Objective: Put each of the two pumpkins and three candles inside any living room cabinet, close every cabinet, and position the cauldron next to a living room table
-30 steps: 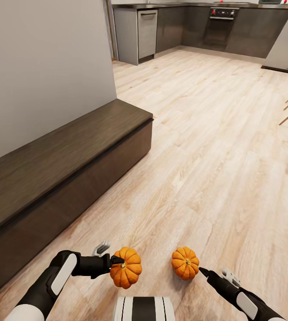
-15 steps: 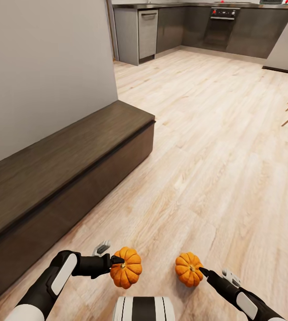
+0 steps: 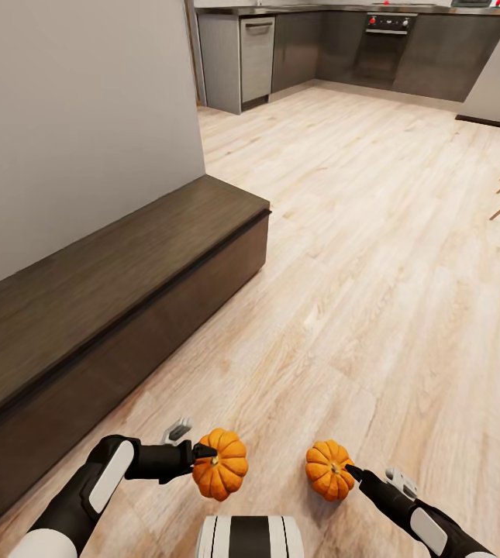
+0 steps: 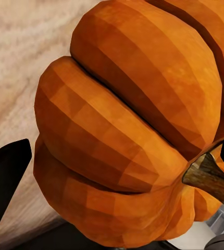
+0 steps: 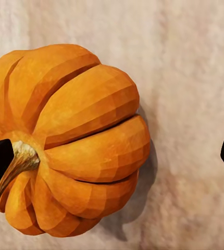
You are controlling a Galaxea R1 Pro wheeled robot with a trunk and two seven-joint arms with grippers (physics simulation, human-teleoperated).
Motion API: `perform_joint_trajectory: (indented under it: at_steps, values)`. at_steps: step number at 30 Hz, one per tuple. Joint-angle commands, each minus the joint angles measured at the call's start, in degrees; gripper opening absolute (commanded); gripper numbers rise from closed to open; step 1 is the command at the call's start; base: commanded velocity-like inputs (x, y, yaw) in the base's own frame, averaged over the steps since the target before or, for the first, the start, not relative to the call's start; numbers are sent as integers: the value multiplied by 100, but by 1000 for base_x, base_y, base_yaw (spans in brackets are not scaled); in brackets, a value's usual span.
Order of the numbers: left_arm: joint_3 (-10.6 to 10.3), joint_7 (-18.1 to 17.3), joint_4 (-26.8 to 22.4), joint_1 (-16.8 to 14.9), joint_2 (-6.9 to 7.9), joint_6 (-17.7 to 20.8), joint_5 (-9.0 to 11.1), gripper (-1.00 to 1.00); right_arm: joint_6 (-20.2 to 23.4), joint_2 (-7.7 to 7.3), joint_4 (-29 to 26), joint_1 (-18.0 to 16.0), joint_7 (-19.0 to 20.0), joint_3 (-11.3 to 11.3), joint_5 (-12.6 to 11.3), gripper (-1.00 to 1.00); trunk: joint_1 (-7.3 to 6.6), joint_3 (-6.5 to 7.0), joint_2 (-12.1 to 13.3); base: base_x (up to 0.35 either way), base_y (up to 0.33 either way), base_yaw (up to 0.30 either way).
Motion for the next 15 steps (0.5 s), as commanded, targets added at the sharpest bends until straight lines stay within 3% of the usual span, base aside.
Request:
perform_joint_trajectory:
  at_steps: [1, 7, 11, 15]
  values:
    - [-8, -54, -2, -3, 5, 6, -36, -100, 30, -4, -3, -1, 9, 20, -59, 100, -1, -4, -1, 0, 0, 0]
    - [-12, -96, -2, -4, 0, 6, -36, -100, -23, -4, -10, -1, 22, 30, -56, 100, 7, -70, -5, 0, 0, 0]
    - [-31, -98, -2, -4, 0, 6, -36, -100, -191, -8, 0, -1, 404, 324, -68, 100, 7, -70, -5, 0, 0, 0]
    - [-39, -99, -2, -3, 0, 6, -36, -100, -270, -12, 5, -1, 625, 435, -83, 100, 7, -70, -5, 0, 0, 0]
